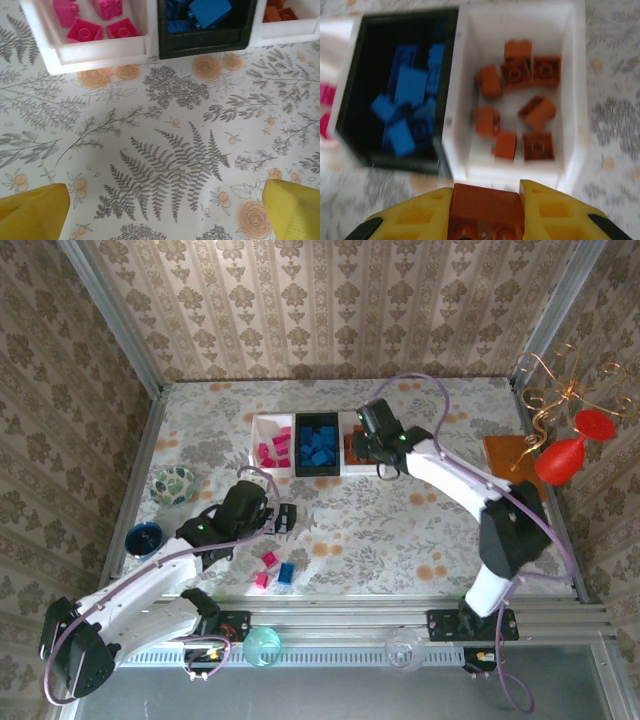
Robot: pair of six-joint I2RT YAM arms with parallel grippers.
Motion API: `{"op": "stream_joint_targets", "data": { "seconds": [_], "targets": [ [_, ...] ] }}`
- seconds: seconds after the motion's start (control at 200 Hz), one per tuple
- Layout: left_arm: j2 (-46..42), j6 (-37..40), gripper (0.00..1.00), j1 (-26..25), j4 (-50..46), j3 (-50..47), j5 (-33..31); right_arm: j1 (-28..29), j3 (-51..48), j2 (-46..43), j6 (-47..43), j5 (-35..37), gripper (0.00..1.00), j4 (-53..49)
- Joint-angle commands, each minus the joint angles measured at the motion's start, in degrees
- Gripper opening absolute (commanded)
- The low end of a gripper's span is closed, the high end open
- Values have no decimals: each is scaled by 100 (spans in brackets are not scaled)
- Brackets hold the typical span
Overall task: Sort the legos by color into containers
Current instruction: Place the lego in the container.
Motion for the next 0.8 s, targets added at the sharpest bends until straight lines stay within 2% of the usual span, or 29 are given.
{"op": "stream_joint_targets", "data": {
  "seconds": [0.0,0.095,0.125,0.2,0.26,0.44,0.575,0.725,0.795],
  "targets": [
    [-47,-297,99,80,-626,170,-212,-171,811,918,-191,409,23,27],
    [-105,-471,99,106,-938,134,-211,-245,1564,1577,-223,497,28,-179],
    [-131,-498,99,121,-1016,96,-188,-268,1762,1722,-228,487,35,-256],
    [-196,-599,98,175,-1156,13,-46,-282,2115,1884,-234,438,58,-430],
    [-216,-703,95,202,-1223,-84,97,-265,2048,1768,-242,315,66,-349],
    [96,-989,84,229,-921,-509,885,-212,1158,1027,-180,165,68,-21],
    [533,-784,74,225,-999,-451,1095,-212,382,437,-26,31,68,255],
    [823,-691,79,206,-1444,-440,1249,-212,-98,-18,20,-12,68,332],
    [909,-690,78,153,-1461,-517,1300,-212,-252,-182,26,-26,68,400]
  ]
}}
